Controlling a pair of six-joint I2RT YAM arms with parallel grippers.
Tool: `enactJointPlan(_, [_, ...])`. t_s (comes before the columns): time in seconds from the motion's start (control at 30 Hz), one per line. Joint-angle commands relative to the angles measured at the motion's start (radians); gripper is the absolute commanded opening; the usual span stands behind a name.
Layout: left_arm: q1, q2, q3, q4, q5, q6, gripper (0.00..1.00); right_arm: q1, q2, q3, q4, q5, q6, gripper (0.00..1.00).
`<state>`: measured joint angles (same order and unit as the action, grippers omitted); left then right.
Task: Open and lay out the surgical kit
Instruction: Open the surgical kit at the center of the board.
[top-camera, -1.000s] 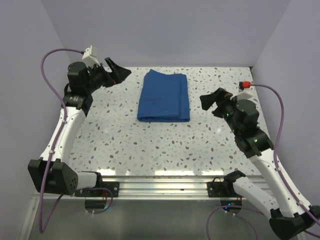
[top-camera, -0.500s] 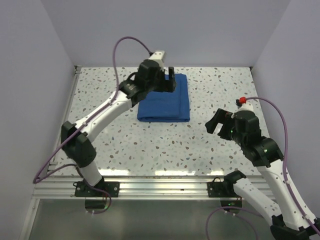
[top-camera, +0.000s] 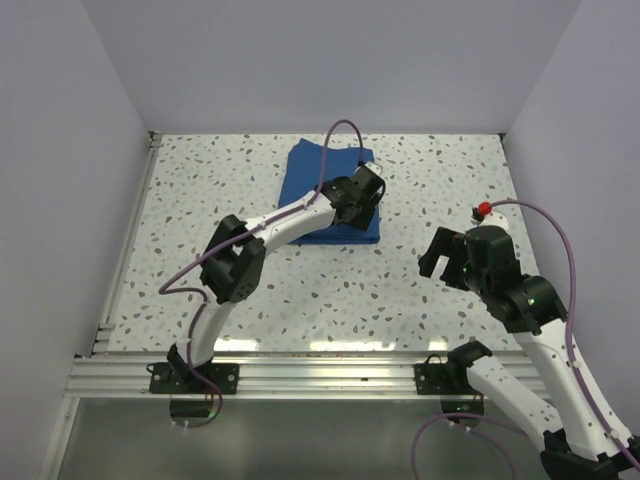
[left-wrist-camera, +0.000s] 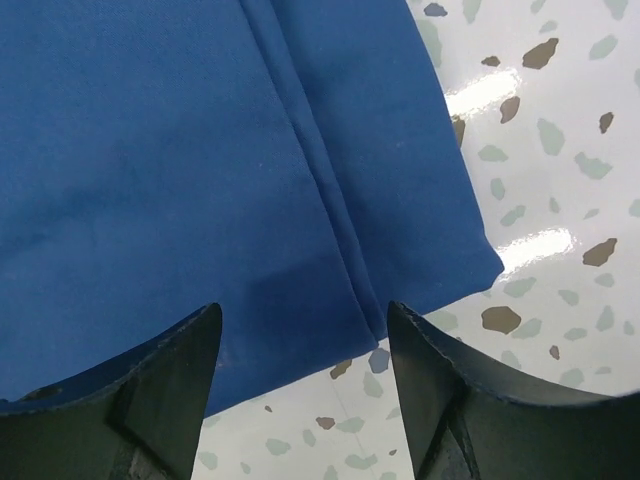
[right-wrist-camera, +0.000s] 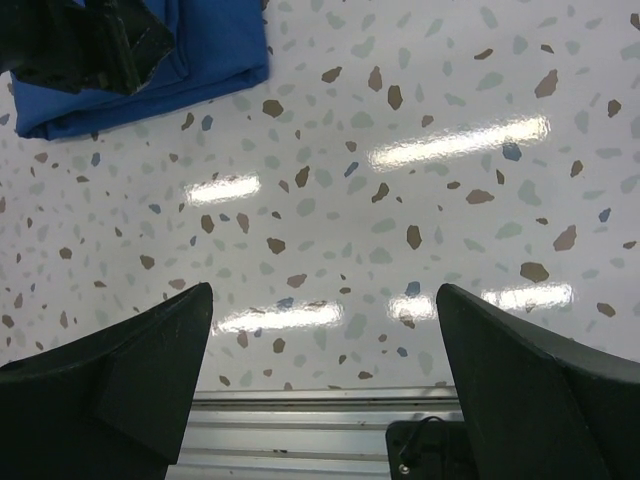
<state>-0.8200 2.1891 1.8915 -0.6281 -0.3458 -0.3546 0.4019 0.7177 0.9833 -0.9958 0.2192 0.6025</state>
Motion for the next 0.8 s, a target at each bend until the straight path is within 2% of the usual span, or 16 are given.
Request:
enactJointPlan(0.0, [0.005, 0.015, 0.07, -0.004, -0.018, 0.028, 0.71, 0.0, 0.003, 0.012, -0.02, 0.034, 0.0, 0.98])
enactJointPlan(0.17, [-0.002, 0.086, 0.107, -0.004, -0.024, 0.039, 0.7, 0.0, 0.012, 0.011, -0.018, 0.045, -0.003, 0.98])
enactJointPlan(0.33, [-0.005, 0.184, 0.218, -0.102, -0.048, 0.043, 0.68, 0.002, 0.023, -0.011, -0.004, 0.034, 0.005, 0.98])
enactJointPlan(0.47, [-0.008, 0.186, 0.196, -0.101, -0.053, 0.043, 0.65, 0.0, 0.028, -0.028, 0.013, 0.032, 0.016, 0.98])
enactJointPlan(0.57, [-0.008, 0.187, 0.187, -0.122, -0.082, 0.037, 0.46, 0.002, 0.032, -0.032, 0.022, 0.037, 0.017, 0.98])
enactJointPlan(0.6, [-0.008, 0.186, 0.189, -0.13, -0.088, 0.037, 0.31, 0.0, 0.034, -0.034, 0.025, 0.042, 0.016, 0.98])
enactJointPlan(0.67, [-0.008, 0.172, 0.19, -0.136, -0.097, 0.042, 0.14, 0.002, 0.038, -0.038, 0.032, 0.043, 0.016, 0.98])
enactJointPlan(0.7, [-0.007, 0.158, 0.195, -0.142, -0.107, 0.045, 0.0, 0.0, 0.042, -0.044, 0.034, 0.046, 0.016, 0.98])
enactJointPlan(0.77, [-0.005, 0.144, 0.236, -0.151, -0.116, 0.052, 0.0, 0.0, 0.049, -0.049, 0.048, 0.046, 0.017, 0.97])
